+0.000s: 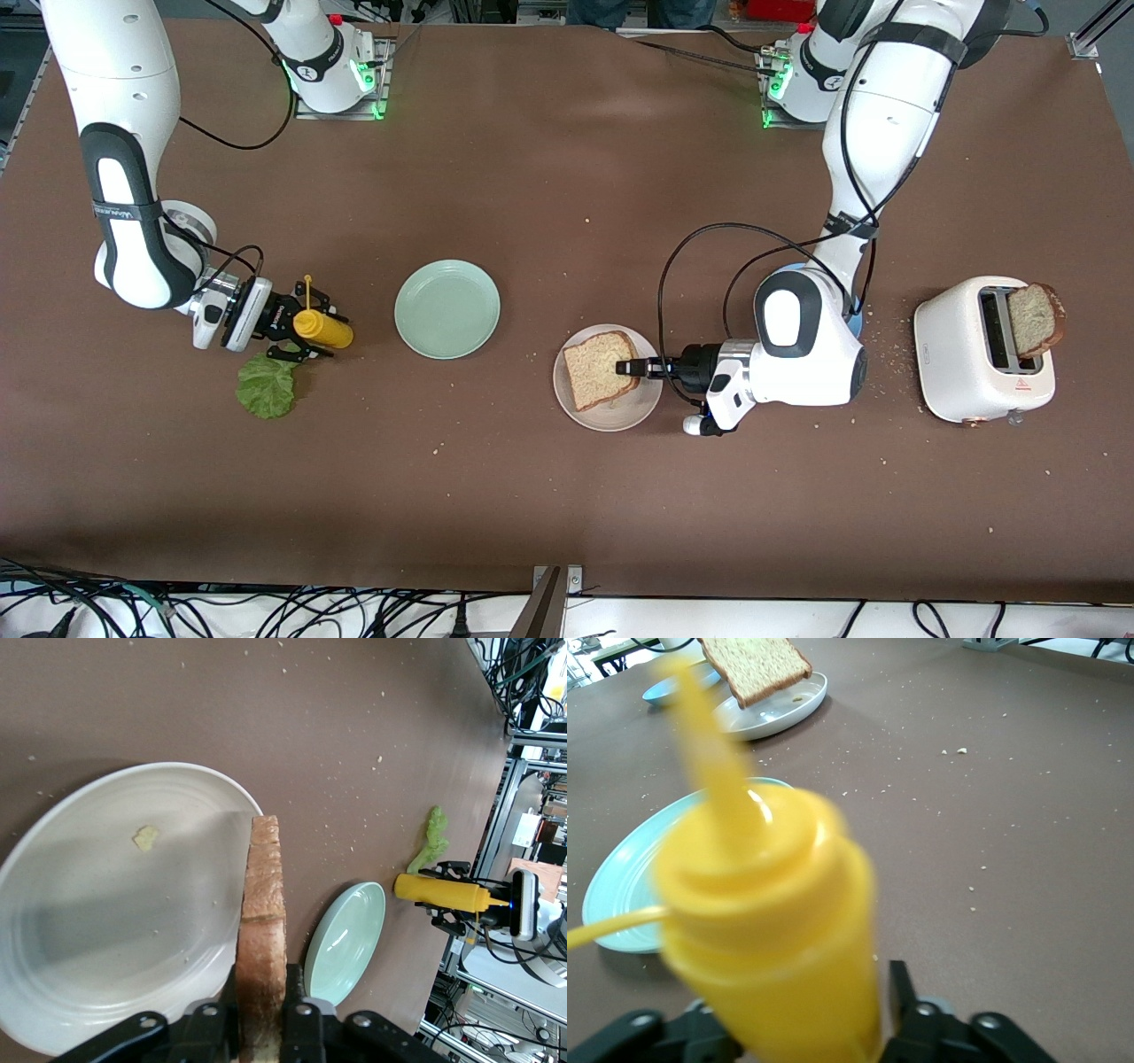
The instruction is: Make sandwich in beige plate with both arms
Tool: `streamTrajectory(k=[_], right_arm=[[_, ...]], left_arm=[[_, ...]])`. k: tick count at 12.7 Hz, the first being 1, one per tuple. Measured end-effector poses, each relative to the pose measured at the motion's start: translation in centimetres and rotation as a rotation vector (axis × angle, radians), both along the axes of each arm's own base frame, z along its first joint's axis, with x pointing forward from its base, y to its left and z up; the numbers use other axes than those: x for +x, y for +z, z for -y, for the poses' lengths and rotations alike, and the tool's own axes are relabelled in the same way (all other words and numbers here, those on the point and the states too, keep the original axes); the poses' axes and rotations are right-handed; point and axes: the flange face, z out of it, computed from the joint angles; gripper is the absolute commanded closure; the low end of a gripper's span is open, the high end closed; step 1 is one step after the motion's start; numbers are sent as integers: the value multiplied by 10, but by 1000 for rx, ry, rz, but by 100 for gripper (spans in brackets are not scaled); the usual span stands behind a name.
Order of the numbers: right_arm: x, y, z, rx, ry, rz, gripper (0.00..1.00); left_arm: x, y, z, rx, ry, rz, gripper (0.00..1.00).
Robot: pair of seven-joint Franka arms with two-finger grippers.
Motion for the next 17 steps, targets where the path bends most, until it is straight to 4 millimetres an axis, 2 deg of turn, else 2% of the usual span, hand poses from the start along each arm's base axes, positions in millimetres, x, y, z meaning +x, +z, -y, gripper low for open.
streamTrajectory(k=[3,6,9,12,14,15,17], right_arm=[[15,9,-2,-9,11,28,100],[30,21,-14,-45,43,-11,100],[54,46,-28,-110,81,-36,100],[77,72,-45,-214,115,-53,100],[91,92,-68,-305,137,-74,100],[98,104,-82,-360,151,-79,100],[111,129,-111,-475,171,-90,100]], left_arm=[[-2,-14,0,8,3,-13,0],[-2,-13,3,11,1,-9,0],[5,-13,-12,25,22,0,0],[17,-6,-49,106,15,36,0],[25,6,-80,153,13,32,0],[28,17,-99,185,6,18,0],[31,49,-155,275,-30,1,0]])
